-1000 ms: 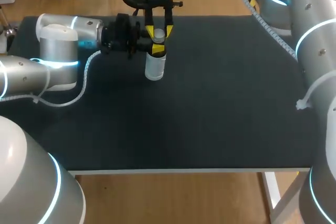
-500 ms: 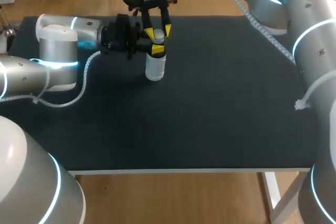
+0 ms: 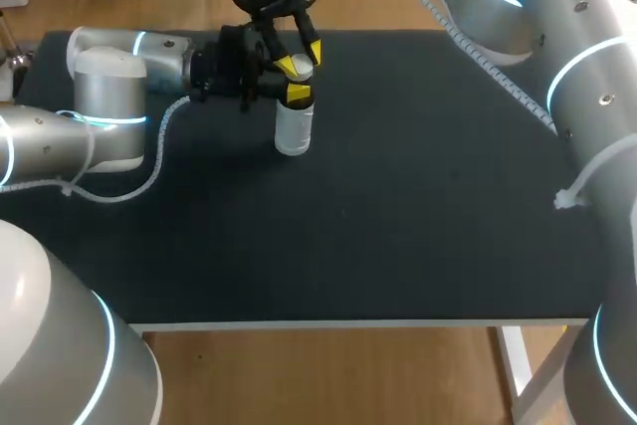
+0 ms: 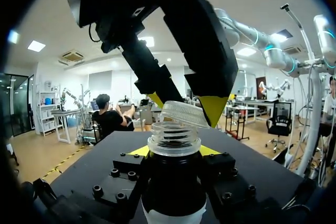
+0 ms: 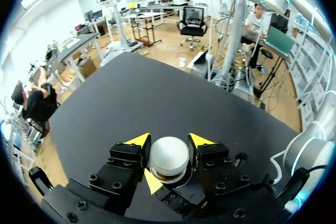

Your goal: Unscrew the bottle cap

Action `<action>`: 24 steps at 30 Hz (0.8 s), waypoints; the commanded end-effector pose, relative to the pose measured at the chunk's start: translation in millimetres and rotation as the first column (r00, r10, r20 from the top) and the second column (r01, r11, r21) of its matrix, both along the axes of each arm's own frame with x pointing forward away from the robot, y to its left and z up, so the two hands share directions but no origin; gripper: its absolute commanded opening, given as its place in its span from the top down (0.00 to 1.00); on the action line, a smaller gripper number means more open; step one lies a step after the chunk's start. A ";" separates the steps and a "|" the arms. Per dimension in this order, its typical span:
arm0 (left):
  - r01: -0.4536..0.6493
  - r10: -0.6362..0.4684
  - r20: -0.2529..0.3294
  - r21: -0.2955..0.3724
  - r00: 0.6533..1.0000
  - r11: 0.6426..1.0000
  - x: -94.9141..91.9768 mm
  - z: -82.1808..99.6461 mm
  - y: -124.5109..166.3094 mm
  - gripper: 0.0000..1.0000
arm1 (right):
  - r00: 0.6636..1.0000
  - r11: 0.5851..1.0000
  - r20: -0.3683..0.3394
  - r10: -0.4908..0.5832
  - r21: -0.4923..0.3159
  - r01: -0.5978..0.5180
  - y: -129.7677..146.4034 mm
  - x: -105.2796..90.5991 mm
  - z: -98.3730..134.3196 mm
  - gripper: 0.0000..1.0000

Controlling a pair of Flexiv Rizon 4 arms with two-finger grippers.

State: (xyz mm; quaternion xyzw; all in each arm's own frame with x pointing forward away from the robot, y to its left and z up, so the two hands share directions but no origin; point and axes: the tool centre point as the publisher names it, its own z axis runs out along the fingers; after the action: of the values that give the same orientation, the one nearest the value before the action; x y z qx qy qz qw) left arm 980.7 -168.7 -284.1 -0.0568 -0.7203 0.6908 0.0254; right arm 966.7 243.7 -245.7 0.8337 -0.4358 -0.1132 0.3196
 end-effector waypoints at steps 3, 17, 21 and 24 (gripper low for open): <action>0.006 -0.006 0.000 -0.002 1.000 1.000 2.5 -2.3 -0.2 1.00 | 0.992 0.985 0.064 0.105 -0.143 -0.095 5.2 10.0 8.0 1.00; 0.006 -0.006 0.000 -0.002 1.000 1.000 2.5 -2.3 -0.2 1.00 | 0.995 0.997 0.079 -0.053 -0.043 0.057 -13.2 31.6 36.5 1.00; 0.006 -0.006 0.000 -0.002 1.000 1.000 2.5 -2.3 -0.2 1.00 | 0.991 0.993 0.065 -0.118 -0.008 0.119 -18.2 35.5 41.5 1.00; 0.006 -0.006 0.000 -0.002 1.000 1.000 2.5 -2.3 -0.2 1.00 | 0.982 0.983 0.043 -0.183 0.020 0.182 -22.0 40.8 44.4 1.00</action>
State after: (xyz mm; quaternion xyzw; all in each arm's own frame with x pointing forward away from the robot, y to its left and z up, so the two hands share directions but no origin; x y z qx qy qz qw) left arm 981.1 -169.1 -284.2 -0.0569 -0.7203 0.6909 0.0257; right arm 997.3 226.0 -206.9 0.8035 -0.5025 -0.0909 0.3061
